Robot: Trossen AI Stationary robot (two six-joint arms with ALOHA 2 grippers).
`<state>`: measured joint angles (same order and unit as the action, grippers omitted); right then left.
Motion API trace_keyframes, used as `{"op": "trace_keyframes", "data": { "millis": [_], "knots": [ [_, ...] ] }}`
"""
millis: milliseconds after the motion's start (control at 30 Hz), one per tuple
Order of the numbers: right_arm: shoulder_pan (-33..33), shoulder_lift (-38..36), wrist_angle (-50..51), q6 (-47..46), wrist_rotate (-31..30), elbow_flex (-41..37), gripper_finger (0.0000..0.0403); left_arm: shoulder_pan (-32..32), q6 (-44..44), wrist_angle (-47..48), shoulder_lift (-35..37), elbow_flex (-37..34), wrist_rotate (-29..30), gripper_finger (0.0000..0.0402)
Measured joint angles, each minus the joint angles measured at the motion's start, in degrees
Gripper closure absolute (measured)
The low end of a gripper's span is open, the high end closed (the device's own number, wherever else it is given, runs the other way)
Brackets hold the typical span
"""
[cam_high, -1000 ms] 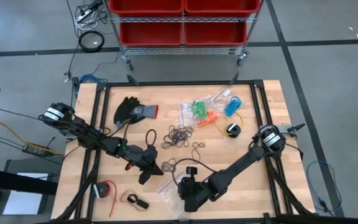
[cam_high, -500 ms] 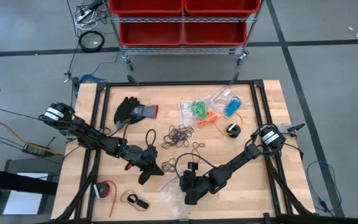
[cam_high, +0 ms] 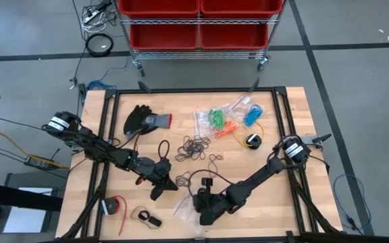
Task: Sort rubber bands
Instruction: Open the transparent zip bag
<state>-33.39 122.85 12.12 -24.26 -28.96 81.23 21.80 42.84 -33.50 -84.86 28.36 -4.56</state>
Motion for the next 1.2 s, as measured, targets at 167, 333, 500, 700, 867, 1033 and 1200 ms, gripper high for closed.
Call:
{"op": "trace_keyframes", "data": {
  "millis": [167,333,500,700,867,1033,1200],
  "knots": [
    [-1.4,0.0,10.9,3.1,-4.9,7.1,0.0403,0.0,1.3,-2.8,0.0,0.0,-2.1,0.0387],
    [-2.8,0.0,26.0,3.5,-10.7,15.2,0.0403,0.0,2.9,-10.8,0.0,0.0,-6.9,0.0387],
    [-4.3,-0.1,35.1,3.5,-17.2,20.8,0.0403,-0.9,5.5,-11.0,0.0,0.0,-4.9,0.0386],
    [-4.5,-0.2,37.1,3.5,-18.4,22.1,0.0403,-1.3,5.4,-12.5,-1.5,0.0,-3.3,0.0350],
    [-4.5,-0.2,37.0,3.5,-18.3,22.1,0.0403,-1.4,4.2,-12.1,-2.2,0.0,-1.1,0.0274],
    [-4.5,-0.2,37.1,3.5,-17.7,22.1,0.0403,-1.4,3.9,-12.0,-2.2,0.0,1.7,0.0189],
    [-4.5,-0.2,37.1,3.5,-17.8,22.1,0.0403,-1.4,3.7,-10.9,-2.2,0.0,3.3,0.0129]
  ]
}}
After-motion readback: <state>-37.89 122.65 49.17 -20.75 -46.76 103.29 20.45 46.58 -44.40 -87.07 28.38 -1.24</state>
